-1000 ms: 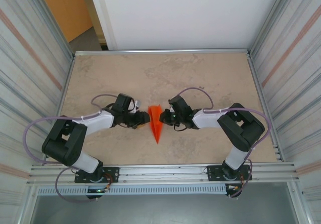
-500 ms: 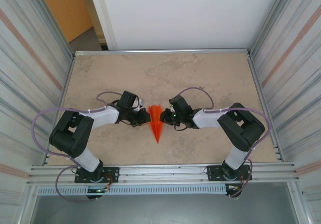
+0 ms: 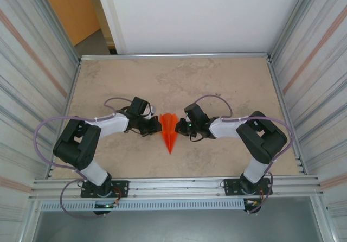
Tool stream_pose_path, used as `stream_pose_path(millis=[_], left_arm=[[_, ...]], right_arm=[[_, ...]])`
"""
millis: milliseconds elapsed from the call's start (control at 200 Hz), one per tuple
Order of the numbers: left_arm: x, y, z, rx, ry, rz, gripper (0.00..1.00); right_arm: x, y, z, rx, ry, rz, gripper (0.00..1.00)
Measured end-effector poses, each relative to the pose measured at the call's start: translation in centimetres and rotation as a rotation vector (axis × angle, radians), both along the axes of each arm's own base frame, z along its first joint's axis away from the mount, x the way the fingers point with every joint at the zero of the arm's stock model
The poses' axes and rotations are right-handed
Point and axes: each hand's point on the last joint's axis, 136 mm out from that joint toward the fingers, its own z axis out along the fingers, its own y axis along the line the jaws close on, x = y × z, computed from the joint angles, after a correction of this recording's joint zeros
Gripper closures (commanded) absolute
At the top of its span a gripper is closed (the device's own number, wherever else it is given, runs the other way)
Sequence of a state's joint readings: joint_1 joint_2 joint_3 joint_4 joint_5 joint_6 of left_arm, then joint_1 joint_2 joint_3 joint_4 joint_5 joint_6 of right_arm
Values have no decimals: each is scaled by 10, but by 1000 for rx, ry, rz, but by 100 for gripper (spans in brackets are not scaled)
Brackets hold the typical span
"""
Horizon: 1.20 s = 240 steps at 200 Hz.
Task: Fold a paper plane with a square sheet of paper (pick it up from the middle)
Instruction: Turn over the paper plane at the center of the table, then move the paper plane to the center of the table.
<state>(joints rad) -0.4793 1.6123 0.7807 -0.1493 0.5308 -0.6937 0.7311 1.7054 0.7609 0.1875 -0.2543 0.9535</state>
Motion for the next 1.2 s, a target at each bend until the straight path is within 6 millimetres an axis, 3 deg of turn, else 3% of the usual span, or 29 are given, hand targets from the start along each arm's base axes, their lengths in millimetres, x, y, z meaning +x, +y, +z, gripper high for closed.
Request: stream_pose_path(millis=[170,401,636,922,1057,1203], left_arm=[[11,9,3,1,-15,24,97],[25,9,12,-9,-59,24,97],[31,6,-5,-6,-41,24,97],[33,4,-2,-33,-52,19,97],[34,4,-1,-35,-54,18,97],[32,3,-1,-42,-50,14,97]], right_arm=[[15,-12,15,13,-41,-30,93],[33,-19,20,18,-61,-49,91],[33,-18,1,4,-16,-40,86],[31,-20,-10,-12,19,-37,82],[32,-23,4,-48,-11,-27,63],[28,-20,36,-91,-95,-12,59]])
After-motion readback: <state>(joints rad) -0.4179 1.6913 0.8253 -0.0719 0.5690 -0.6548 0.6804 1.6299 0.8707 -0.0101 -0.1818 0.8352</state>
